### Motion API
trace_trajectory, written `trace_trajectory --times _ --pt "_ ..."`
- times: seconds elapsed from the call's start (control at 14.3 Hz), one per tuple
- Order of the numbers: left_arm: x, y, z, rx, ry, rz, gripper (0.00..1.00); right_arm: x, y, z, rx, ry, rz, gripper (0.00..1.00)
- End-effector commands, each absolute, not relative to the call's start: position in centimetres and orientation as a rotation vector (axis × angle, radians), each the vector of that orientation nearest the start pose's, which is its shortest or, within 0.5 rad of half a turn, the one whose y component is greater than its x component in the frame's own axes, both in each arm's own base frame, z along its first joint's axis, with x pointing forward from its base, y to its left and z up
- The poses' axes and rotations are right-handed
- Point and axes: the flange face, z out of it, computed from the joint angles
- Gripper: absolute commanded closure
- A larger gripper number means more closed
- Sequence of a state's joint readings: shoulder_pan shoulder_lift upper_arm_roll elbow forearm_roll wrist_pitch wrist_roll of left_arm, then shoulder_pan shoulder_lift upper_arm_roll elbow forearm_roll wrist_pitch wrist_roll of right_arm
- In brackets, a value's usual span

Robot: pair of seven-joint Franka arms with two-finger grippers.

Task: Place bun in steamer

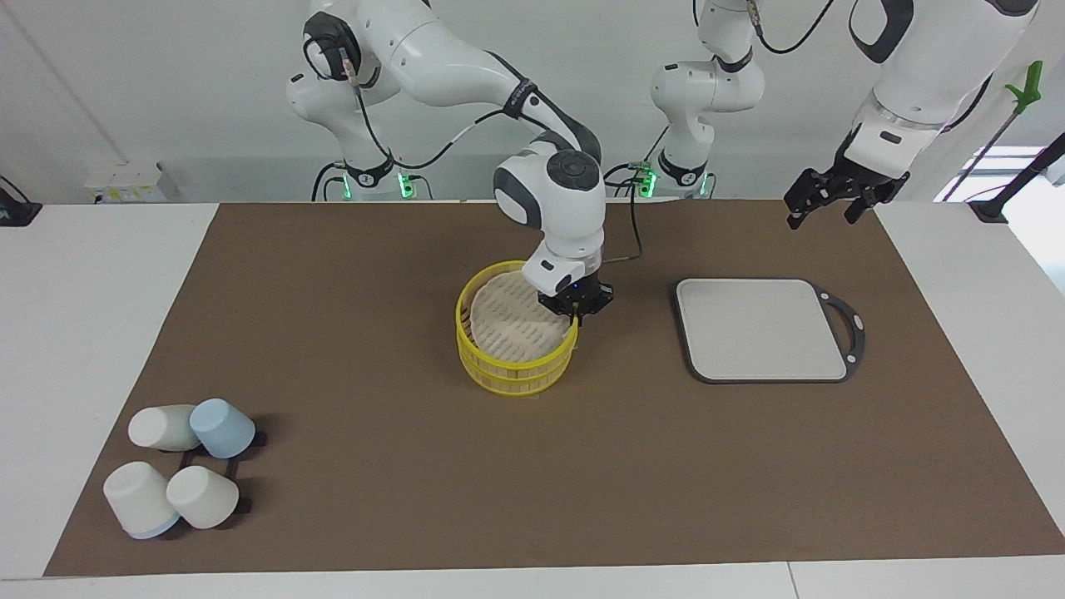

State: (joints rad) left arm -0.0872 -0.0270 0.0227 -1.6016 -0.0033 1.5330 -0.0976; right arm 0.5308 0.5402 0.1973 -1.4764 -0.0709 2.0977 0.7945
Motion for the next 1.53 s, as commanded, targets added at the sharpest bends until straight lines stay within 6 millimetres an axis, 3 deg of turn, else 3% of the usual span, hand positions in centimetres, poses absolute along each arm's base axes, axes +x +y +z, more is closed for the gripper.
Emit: trace_trajectory --times 0.0,0.21,0.42,0.77,1.12,1.26,1.47 --pt "54.2 -3.4 62.6 -3.157 -0.048 0.055 0.00 53.9 45.6 36.2 -3.054 0.139 -0.025 0.75" --pt "54.2 -3.4 62.6 -3.157 -0.043 0.055 0.00 54.7 44.5 36.7 -3.057 0.143 -0.031 0.75" --pt "54.2 -3.4 62.6 -3.157 -0.043 0.055 0.00 56.2 41.7 37.9 -3.080 0.084 -0.014 0.79" --pt "54.2 -3.4 62.6 -3.157 -0.043 0.058 0.00 56.0 41.6 38.3 -3.081 0.066 -0.009 0.79" --pt "54.2 -3.4 62.6 -3.155 -0.043 0.058 0.00 55.8 42.4 37.7 -3.032 0.112 -0.083 0.60" --pt "54.2 -3.4 62.7 -3.156 -0.043 0.053 0.00 55.9 42.5 37.8 -3.025 0.115 -0.093 0.42" --pt "54.2 -3.4 62.7 -3.156 -0.043 0.053 0.00 56.0 42.6 38.6 -3.033 0.108 -0.091 0.26"
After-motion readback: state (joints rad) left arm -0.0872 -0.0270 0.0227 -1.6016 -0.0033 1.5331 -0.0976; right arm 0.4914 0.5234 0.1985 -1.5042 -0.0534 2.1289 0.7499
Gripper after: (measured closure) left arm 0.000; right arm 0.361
